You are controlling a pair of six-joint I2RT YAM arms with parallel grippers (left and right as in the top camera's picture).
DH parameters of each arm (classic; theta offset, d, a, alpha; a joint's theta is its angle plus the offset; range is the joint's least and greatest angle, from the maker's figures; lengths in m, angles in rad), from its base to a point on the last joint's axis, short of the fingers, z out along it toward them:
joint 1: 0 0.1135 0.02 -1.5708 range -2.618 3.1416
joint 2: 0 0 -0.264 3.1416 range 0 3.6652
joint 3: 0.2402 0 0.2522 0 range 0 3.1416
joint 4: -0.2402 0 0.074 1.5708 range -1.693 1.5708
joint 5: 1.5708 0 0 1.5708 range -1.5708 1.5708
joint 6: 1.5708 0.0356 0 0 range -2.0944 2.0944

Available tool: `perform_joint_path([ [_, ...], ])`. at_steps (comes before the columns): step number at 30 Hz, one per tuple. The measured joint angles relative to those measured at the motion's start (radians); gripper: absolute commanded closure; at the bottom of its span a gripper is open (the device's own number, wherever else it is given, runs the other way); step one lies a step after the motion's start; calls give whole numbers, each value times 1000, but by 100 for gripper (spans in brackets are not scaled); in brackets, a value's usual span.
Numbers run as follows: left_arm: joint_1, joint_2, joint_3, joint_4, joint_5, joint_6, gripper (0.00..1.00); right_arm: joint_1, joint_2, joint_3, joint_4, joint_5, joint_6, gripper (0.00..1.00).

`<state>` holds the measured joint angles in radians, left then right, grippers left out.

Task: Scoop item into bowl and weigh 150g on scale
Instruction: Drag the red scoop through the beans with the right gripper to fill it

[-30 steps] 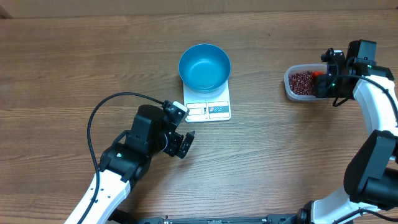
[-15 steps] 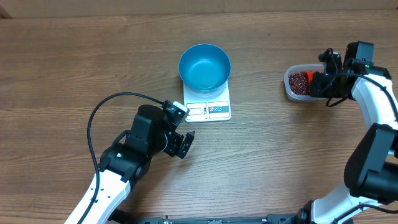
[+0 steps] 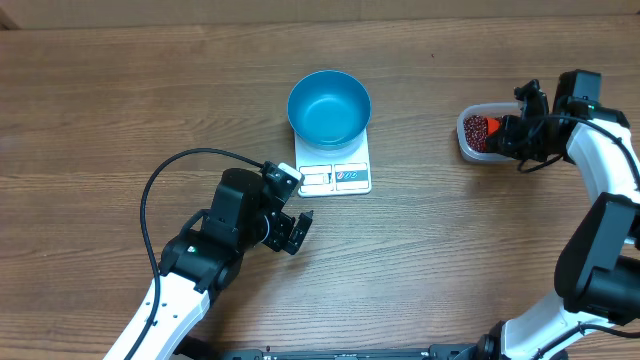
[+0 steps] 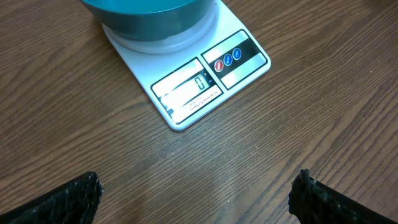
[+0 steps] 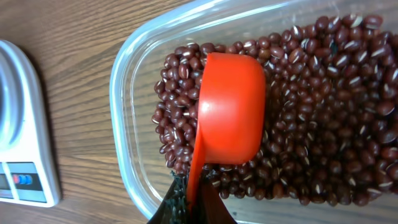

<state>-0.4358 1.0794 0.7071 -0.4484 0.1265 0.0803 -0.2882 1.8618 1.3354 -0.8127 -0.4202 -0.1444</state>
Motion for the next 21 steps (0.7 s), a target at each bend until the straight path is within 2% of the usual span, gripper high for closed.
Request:
perform_joint_path([
  [13, 0, 0, 0, 0, 0, 0, 0, -105, 5, -68, 37, -209, 46, 96],
  [21, 0, 0, 0, 0, 0, 0, 0, -105, 11, -72, 90, -254, 159, 96],
])
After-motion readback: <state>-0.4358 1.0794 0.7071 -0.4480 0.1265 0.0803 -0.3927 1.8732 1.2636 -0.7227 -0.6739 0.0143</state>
